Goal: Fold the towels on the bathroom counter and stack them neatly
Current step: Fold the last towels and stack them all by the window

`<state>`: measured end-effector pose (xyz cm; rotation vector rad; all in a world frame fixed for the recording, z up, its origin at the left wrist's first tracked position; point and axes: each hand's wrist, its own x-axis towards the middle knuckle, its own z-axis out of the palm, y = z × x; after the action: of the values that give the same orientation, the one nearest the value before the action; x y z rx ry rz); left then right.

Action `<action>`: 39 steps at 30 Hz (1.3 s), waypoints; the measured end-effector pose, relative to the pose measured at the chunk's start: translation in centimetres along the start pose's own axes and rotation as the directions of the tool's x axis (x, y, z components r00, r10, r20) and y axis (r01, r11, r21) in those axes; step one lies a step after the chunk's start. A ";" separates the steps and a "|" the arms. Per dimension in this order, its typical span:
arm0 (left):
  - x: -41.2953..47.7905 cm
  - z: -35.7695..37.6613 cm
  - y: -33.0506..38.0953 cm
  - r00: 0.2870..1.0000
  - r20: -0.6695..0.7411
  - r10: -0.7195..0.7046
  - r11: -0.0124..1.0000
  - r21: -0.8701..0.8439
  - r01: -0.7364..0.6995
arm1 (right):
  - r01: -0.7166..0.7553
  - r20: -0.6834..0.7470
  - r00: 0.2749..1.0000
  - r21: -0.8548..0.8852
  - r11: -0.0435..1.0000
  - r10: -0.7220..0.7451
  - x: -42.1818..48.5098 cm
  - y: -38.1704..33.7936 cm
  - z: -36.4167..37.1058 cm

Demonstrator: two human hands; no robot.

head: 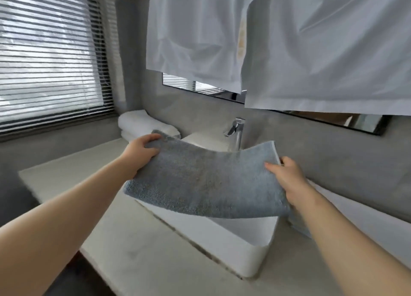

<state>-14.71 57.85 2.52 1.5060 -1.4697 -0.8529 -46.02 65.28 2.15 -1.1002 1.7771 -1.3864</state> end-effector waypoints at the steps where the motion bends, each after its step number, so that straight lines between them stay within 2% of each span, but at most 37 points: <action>1: 0.5 -2.2 -1.2 1.000 -0.009 -0.011 1.000 -0.008 0.011 | 0.001 0.022 1.000 0.004 1.000 -0.001 -0.5 -0.4 2.6; 8: 4.1 -15.8 -8.4 0.996 -0.055 -0.077 0.997 -0.029 0.076 | -0.056 0.102 0.993 0.048 0.997 0.050 -3.7 -3.1 19.4; 12: 6.5 -20.8 -11.2 0.992 -0.079 -0.102 0.993 -0.059 0.098 | -0.067 0.113 0.992 0.049 0.997 0.061 -4.1 -4.7 25.9; 16: 8.9 -23.9 -14.0 0.976 -0.175 -0.128 0.992 -0.026 0.125 | -0.070 0.141 0.988 0.062 0.996 0.061 -3.6 -5.7 31.1; 24: 16.4 -26.2 -17.8 0.972 -0.156 -0.173 0.982 -0.100 0.159 | -0.086 0.158 0.985 0.087 0.993 0.071 1.2 -6.1 39.3; 31: 27.0 -25.7 -17.8 0.983 -0.113 -0.141 0.990 -0.041 0.137 | -0.128 0.111 0.987 0.132 0.983 0.114 9.3 -6.6 43.9; 39: 36.8 -23.9 -17.5 0.986 0.089 -0.138 0.988 -0.057 0.143 | -0.163 0.019 0.986 0.193 0.967 0.163 15.3 -6.7 45.9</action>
<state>17.17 23.10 -0.30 1.5572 -1.3957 -1.0497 -12.05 30.47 -2.73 -0.8336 1.6501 -1.4217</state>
